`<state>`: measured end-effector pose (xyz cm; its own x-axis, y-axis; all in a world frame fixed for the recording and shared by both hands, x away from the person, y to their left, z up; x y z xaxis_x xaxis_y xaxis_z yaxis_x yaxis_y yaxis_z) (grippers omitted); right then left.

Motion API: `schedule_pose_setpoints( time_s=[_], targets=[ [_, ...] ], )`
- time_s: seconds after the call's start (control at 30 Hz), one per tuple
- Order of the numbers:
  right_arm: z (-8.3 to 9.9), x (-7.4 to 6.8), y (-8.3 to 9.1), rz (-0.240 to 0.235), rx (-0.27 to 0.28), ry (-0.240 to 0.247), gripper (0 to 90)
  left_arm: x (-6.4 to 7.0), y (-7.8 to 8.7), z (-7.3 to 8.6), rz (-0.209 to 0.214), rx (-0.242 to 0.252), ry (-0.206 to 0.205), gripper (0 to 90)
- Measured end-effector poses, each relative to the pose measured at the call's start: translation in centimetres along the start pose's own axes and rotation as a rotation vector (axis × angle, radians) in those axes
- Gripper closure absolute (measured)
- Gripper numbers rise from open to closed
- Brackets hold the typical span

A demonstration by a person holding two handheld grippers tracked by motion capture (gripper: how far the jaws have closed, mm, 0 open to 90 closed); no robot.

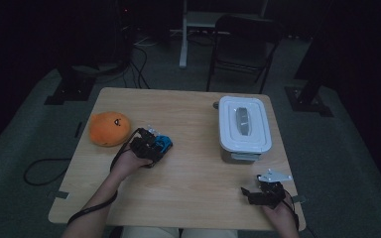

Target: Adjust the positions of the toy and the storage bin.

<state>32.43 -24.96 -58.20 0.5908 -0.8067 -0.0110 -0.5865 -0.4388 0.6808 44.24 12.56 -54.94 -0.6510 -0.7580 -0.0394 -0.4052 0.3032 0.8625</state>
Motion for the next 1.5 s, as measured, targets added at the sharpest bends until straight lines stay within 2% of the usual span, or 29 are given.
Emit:
schedule_pose_setpoints(
  time_s=[0.13, 0.23, 0.27, 0.3, 0.37, 0.47, 0.6, 0.7, 0.87, 0.93, 0.97, 1.07, 1.1, 1.13, 1.17, 1.23, 1.27, 1.3, 1.47, 1.5],
  targets=[
    [0.0, 0.0, 0.0, 0.0, 0.0, 0.0, 16.6, 0.6, 1.2, 0.7, 0.032, 0.016, -0.011, 27.0],
    [0.0, 0.0, 0.0, 0.001, 0.0, 0.0, 16.6, 1.2, 2.4, 1.3, 0.046, 0.03, -0.054, 27.0],
    [0.0, 0.0, 0.0, 0.001, 0.0, 0.0, 16.6, 1.2, 2.4, 1.3, 0.046, 0.03, -0.054, 27.0],
    [0.0, 0.0, 0.0, 0.002, 0.0, -0.001, 16.6, 1.6, 3.0, 1.7, 0.064, 0.033, -0.08, 27.0],
    [0.0, 0.0, 0.0, 0.002, 0.0, -0.001, 16.6, 1.8, 3.2, 1.9, 0.065, 0.038, -0.093, 27.0],
    [0.0, 0.0, 0.0, 0.002, 0.0, -0.001, 16.6, 2.2, 3.9, 2.6, 0.091, 0.041, -0.108, 27.0],
    [0.0, 0.0, 0.0, 0.002, 0.0, -0.001, 16.6, 2.9, 4.9, 3.7, 0.097, 0.041, -0.161, 27.0],
    [0.0, 0.0, 0.0, 0.002, 0.0, -0.001, 16.6, 3.6, 5.7, 4.6, 0.118, 0.05, -0.189, 27.0],
    [0.0, 0.0, 0.0, 0.004, 0.0, -0.003, 16.6, 4.5, 6.4, 6.3, 0.13, 0.045, -0.235, 27.0],
    [0.0, 0.0, 0.0, 0.005, 0.0, -0.005, 16.6, 5.0, 6.6, 7.1, 0.143, 0.031, -0.264, 27.0],
    [0.0, 0.0, 0.0, 0.005, 0.0, -0.004, 16.6, 5.3, 6.7, 7.5, 0.164, 0.027, -0.261, 27.0],
    [0.0, 0.0, 0.0, 0.005, 0.0, -0.005, 16.6, 6.0, 7.0, 8.5, 0.191, 0.018, -0.292, 27.0],
    [0.0, 0.1, 0.0, 0.005, 0.0, -0.005, 16.6, 6.1, 7.0, 8.7, 0.184, 0.022, -0.308, 27.0],
    [0.0, 0.1, 0.0, 0.006, 0.0, -0.005, 16.6, 6.2, 7.0, 9.0, 0.193, 0.012, -0.311, 27.0],
    [0.0, 0.1, 0.0, 0.006, 0.0, -0.005, 16.6, 6.4, 7.1, 9.4, 0.197, 0.009, -0.331, 27.0],
    [0.0, 0.0, 0.0, 0.006, 0.0, -0.005, 16.6, 6.5, 7.2, 9.9, 0.217, 0.003, -0.337, 27.0],
    [0.0, 0.1, 0.0, 0.006, 0.0, -0.006, 16.6, 6.6, 7.2, 10.1, 0.208, 0.007, -0.352, 27.0],
    [0.0, 0.1, 0.0, 0.006, 0.0, -0.006, 16.6, 6.6, 7.2, 10.2, 0.212, 0.003, -0.343, 27.0],
    [0.0, 0.1, 0.0, 0.007, 0.0, -0.007, 16.6, 6.1, 7.4, 11.2, 0.201, -0.016, -0.359, 27.0],
    [0.0, 0.1, 0.0, 0.007, 0.0, -0.008, 16.6, 6.0, 7.4, 11.5, 0.209, -0.023, -0.362, 26.9]
  ],
)
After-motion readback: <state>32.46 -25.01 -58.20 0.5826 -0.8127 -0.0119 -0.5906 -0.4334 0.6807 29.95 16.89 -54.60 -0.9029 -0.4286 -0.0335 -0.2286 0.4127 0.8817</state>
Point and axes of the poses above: each handheld gripper's, and its own axes: y roughly backward along the jaws, z roughly out of its underside, x roughly to its right, the point moved 8 cm from there along -y, roughly forward along the jaws, and after that the axes turned 1 degree about -z, right-handed, at the moved point
